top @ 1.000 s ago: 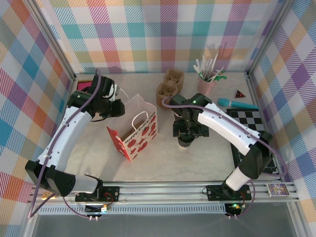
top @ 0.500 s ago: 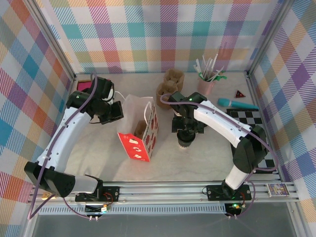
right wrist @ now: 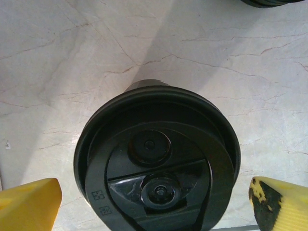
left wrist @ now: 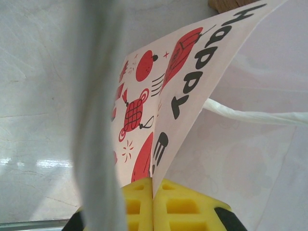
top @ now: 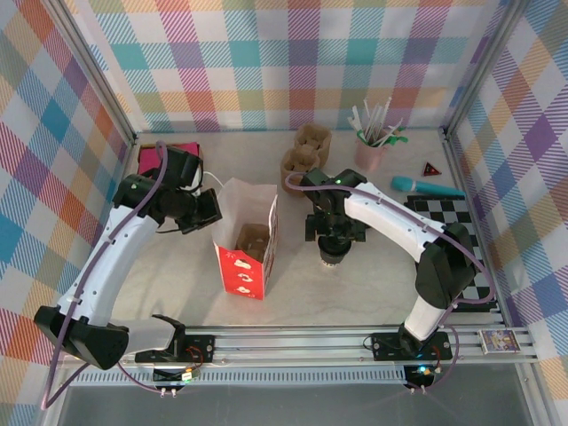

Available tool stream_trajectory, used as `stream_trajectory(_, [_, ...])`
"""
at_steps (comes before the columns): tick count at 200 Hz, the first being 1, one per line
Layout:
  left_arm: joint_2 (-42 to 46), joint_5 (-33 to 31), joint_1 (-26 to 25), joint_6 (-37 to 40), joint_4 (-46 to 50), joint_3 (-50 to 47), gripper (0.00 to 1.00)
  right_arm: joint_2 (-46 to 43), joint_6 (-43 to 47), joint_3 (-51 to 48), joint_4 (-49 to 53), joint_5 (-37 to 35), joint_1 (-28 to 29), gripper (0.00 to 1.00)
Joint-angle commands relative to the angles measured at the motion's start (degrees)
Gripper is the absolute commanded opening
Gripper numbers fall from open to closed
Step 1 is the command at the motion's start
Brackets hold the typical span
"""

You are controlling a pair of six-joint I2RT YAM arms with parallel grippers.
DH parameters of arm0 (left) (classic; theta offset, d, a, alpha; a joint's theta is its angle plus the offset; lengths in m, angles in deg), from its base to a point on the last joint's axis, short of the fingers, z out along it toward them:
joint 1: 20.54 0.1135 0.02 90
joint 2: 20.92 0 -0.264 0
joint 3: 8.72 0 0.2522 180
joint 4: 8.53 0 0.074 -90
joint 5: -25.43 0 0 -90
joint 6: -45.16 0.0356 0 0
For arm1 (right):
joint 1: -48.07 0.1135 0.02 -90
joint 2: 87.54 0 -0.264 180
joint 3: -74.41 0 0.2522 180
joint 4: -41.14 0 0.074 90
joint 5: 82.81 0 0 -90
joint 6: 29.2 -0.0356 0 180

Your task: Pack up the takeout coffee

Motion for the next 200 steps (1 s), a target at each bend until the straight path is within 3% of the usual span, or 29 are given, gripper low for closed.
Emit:
stream_trajectory(1, [1.77,1.34,-0.61,-1.99,0.08,-1.7,0.06,-2.79,0.33,-1.82,-0.55,0.81,-0.19,1.0])
stream_trajectory(200, [1.94,0.72,-1.51,-2.42,-0.66,-2.53,0.06,-2.95,1.52,-5.51,-5.08,0.52,0.01,0.99])
